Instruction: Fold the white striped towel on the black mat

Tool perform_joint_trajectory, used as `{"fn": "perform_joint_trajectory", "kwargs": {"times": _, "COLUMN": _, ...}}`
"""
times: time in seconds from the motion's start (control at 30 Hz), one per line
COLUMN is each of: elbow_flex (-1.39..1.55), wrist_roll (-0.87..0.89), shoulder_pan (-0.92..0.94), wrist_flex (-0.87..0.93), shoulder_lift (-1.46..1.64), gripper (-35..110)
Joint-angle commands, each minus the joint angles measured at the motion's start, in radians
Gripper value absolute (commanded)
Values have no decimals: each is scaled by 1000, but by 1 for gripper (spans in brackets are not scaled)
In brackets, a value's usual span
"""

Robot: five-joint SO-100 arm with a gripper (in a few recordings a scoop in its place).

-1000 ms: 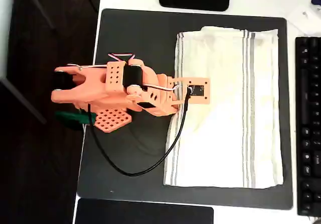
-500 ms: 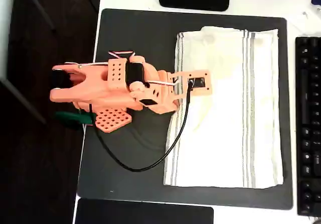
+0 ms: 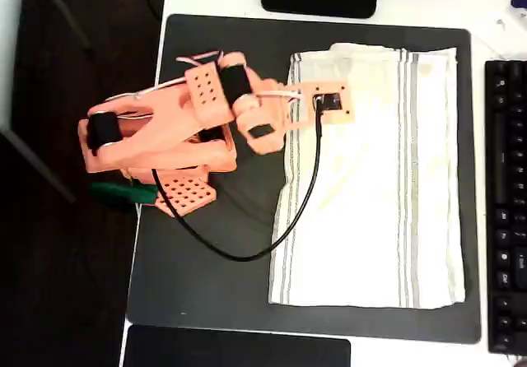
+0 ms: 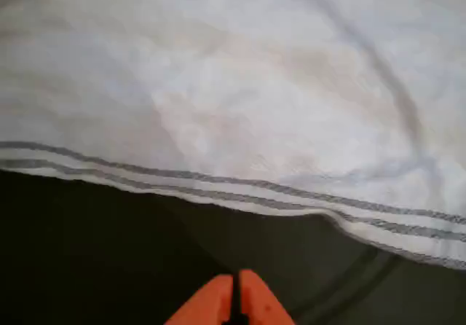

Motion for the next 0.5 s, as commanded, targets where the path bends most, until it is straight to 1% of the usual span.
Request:
{"fn": "perform_joint_trajectory", "kwargs": {"times": 0.0, "elbow_flex": -117, "wrist_roll": 72, "shoulder_pan": -84, "wrist_flex": -37, "shoulder_lift": -91, "gripper": 0}}
{"fn": "perform_joint_trajectory", "kwargs": {"times": 0.13, "elbow_flex": -219, "wrist_roll": 144, "shoulder_pan": -160, "wrist_flex": -80, "shoulder_lift": -230, "gripper": 0}}
{"fn": "perform_joint_trajectory", "kwargs": {"times": 0.27, "elbow_flex": -330, "wrist_roll": 172, "shoulder_pan": -210, "wrist_flex": -110, "shoulder_lift": -367, "gripper": 0}}
{"fn": "perform_joint_trajectory", "kwargs": {"times": 0.47, "elbow_flex": -617, "wrist_roll": 238, "shoulder_pan": -238, "wrist_flex": -114, "shoulder_lift": -663, "gripper": 0}}
